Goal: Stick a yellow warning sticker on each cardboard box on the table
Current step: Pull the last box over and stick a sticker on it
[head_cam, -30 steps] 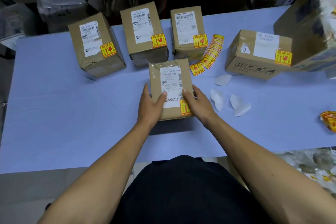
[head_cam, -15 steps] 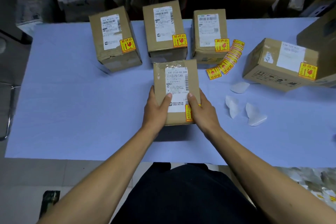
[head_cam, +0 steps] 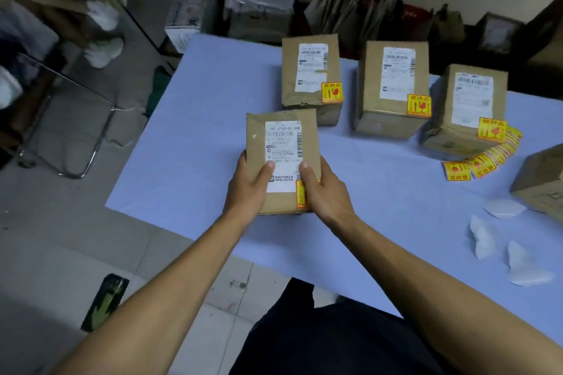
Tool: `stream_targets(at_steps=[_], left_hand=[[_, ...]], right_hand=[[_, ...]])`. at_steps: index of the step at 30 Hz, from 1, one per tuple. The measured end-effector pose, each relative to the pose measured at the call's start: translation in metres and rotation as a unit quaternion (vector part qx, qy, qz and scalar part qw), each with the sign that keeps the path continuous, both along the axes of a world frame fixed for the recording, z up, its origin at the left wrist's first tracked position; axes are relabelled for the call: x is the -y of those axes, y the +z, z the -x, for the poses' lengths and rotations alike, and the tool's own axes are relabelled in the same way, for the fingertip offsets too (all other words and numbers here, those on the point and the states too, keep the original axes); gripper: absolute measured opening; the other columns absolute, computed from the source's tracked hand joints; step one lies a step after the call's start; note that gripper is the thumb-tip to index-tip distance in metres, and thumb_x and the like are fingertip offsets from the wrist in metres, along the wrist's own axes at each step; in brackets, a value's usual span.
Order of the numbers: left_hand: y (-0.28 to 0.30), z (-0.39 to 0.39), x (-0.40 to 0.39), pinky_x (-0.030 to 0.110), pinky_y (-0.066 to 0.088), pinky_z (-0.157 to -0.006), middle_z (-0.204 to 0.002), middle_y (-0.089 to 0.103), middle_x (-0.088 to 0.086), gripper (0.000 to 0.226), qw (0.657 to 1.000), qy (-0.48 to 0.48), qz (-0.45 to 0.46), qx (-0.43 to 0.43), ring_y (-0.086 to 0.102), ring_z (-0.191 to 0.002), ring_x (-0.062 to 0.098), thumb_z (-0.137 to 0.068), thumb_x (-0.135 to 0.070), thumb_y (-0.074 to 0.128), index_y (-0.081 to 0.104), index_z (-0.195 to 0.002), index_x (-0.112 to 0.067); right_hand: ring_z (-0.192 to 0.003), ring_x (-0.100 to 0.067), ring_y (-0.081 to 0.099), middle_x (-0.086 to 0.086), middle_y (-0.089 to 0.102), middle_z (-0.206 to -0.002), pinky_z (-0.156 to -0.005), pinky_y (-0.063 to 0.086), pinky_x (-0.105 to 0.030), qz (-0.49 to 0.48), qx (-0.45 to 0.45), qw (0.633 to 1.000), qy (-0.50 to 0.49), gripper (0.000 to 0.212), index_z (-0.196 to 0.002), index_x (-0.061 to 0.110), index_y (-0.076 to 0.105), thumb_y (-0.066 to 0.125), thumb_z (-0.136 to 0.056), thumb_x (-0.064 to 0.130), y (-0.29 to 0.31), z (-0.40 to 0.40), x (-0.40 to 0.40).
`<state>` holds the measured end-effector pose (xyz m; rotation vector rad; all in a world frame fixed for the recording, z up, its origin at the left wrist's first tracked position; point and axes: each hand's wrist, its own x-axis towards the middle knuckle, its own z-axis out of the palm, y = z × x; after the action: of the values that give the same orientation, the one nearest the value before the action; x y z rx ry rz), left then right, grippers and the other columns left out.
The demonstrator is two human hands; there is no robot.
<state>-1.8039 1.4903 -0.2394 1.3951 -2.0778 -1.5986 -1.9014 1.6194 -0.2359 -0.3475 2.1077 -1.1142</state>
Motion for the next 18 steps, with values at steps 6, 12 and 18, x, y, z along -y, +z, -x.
stream_targets(at_steps=[6, 12, 18], left_hand=[[0.003, -0.019, 0.057, 0.038, 0.055, -0.092, -0.126, 0.065, -0.008, 0.06, 0.999, 0.05, 0.003, -0.017, 0.065, -0.107, 0.014, -0.082, -0.054, 0.055, 0.047, -0.138, -0.032], [0.002, 0.002, 0.115, 0.033, 0.054, -0.087, -0.125, 0.066, -0.005, 0.047, 0.999, 0.036, 0.014, -0.023, 0.065, -0.105, 0.016, -0.092, -0.042, 0.057, 0.048, -0.136, -0.027], [-0.023, 0.036, 0.168, 0.028, 0.051, -0.079, -0.121, 0.066, -0.004, 0.043, 1.0, 0.025, 0.0, 0.001, 0.065, -0.104, 0.017, -0.094, -0.042, 0.057, 0.05, -0.134, -0.025]], right_hand=[[-0.1, -0.018, 0.065, 0.005, 0.069, -0.119, -0.086, 0.052, -0.036, 0.011, -0.024, 0.999, 0.047, 0.044, -0.133, 0.032, 0.048, 0.034, -0.1, 0.058, 0.004, -0.008, 0.068], [-0.112, -0.024, 0.064, 0.0, 0.067, -0.128, -0.097, 0.052, -0.042, -0.009, -0.033, 0.998, 0.057, 0.053, -0.143, 0.031, 0.045, 0.034, -0.1, 0.06, 0.004, 0.014, 0.127], [-0.113, -0.025, 0.063, 0.0, 0.068, -0.126, -0.098, 0.05, -0.044, -0.026, -0.041, 0.997, 0.054, 0.051, -0.137, 0.026, 0.051, 0.036, -0.1, 0.058, -0.013, 0.044, 0.178]])
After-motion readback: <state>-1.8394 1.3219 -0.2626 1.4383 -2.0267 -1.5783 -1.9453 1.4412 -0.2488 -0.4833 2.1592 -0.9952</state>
